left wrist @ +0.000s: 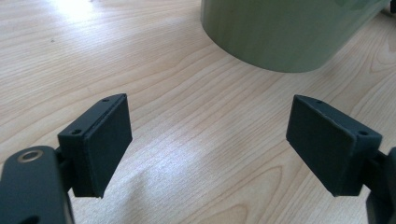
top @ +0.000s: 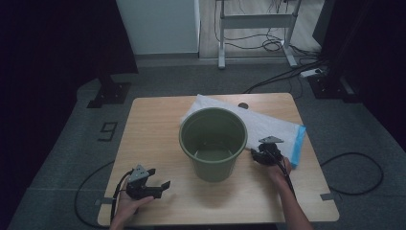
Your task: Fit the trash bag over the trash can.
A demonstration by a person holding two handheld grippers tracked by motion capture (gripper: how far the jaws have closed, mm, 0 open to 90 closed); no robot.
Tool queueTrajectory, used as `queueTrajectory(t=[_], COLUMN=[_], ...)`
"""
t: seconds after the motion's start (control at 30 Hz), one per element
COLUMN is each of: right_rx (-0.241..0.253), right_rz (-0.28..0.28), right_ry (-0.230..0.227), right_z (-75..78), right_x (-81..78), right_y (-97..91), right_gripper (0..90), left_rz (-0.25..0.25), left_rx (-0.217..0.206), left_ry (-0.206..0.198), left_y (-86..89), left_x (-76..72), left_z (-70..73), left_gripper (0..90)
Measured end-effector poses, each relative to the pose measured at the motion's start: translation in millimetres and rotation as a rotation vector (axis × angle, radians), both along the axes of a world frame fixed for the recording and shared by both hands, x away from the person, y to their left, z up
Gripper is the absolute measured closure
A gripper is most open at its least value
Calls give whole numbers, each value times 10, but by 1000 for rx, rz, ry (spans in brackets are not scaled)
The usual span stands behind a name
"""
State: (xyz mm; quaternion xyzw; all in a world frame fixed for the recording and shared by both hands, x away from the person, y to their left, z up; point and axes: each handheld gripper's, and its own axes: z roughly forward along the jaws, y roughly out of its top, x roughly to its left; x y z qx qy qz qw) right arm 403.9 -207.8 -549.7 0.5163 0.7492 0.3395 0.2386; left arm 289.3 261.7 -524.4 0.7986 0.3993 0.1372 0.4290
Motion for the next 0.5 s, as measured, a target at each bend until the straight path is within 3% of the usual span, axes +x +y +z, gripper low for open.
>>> queueTrajectory(t=[0.07, 0.23, 0.37, 0.5], right_rx=[21, 30, 40, 52], right_rz=[-21, -69, -74, -83], right_ry=[5, 15, 4, -24], right_z=[-2, 9, 49, 67], right_x=[6, -2, -123, -371], right_y=[-36, -112, -189, -305], right_gripper=[697, 869, 886, 886], left_rz=[1, 0, 0, -1], left_rx=[3, 22, 25, 33], left_ry=[2, 14, 19, 26], left_y=[8, 1, 8, 2], left_x=[-1, 5, 2, 6], left_z=[-10, -46, -58, -69], left_gripper=[140, 141, 142, 143])
